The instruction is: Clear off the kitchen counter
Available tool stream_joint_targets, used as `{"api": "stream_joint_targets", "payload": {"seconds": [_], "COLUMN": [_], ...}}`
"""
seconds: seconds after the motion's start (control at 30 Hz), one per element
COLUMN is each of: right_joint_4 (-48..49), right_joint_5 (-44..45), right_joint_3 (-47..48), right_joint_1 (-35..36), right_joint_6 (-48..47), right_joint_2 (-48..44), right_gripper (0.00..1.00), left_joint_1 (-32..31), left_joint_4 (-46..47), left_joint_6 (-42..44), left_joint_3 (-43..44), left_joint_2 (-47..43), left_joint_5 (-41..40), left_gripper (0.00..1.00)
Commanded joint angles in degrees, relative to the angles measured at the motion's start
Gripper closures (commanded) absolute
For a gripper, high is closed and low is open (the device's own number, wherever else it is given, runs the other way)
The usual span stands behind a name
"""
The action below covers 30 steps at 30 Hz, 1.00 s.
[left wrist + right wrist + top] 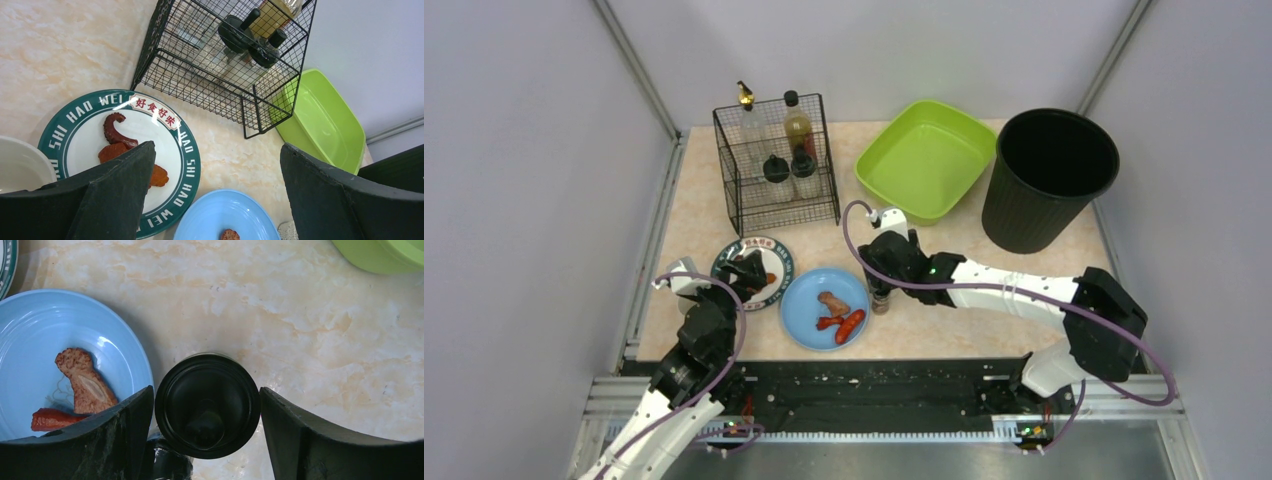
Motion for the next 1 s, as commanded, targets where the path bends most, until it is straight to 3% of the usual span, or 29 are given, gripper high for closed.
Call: {"api": "stream_joint_targets", "payload": {"seconds": [0.0, 0.23, 0.4, 0.57, 0.73, 0.97], "right_joint_4": [2.32, 3.09, 3.08, 1.97, 1.92, 2.92], "right_joint_5": [0.67, 0.91, 1.32, 4.88, 6.96, 7.22], "right_joint_3": [-0.64, 0.26, 2.16, 6.30, 10.17, 16.18], "right_joint_1": [0.32, 0.40, 0.33, 0.39, 0.37, 0.34], "right_joint_6": [1.02, 0.59, -0.82, -3.59, -6.44, -9.20], "right_joint_2": [-0.28, -0.20, 0.32, 0.19, -0.05, -0.13], "right_gripper": [0.27, 0.39, 0.69, 0.92, 1.00, 1.00], "left_joint_1": [-0.18, -0.14, -0.13, -0.19, -0.16, -0.20], "left_joint_4": [2.58, 2.42, 2.34, 2.31, 2.14, 1.92], "left_joint_6": [0.41, 0.34, 0.36, 0.30, 0.27, 0.04], "left_joint_3": [-0.25, -0.17, -0.15, -0.12, -0.06, -0.08], "left_joint_2": [0.52, 0.55, 0.51, 0.50, 0.40, 0.17], "left_joint_5": [0.29, 0.17, 0.10, 0.07, 0.12, 0.11], "left_gripper": [0.01, 0.01, 0.01, 0.01, 0.01, 0.02]}}
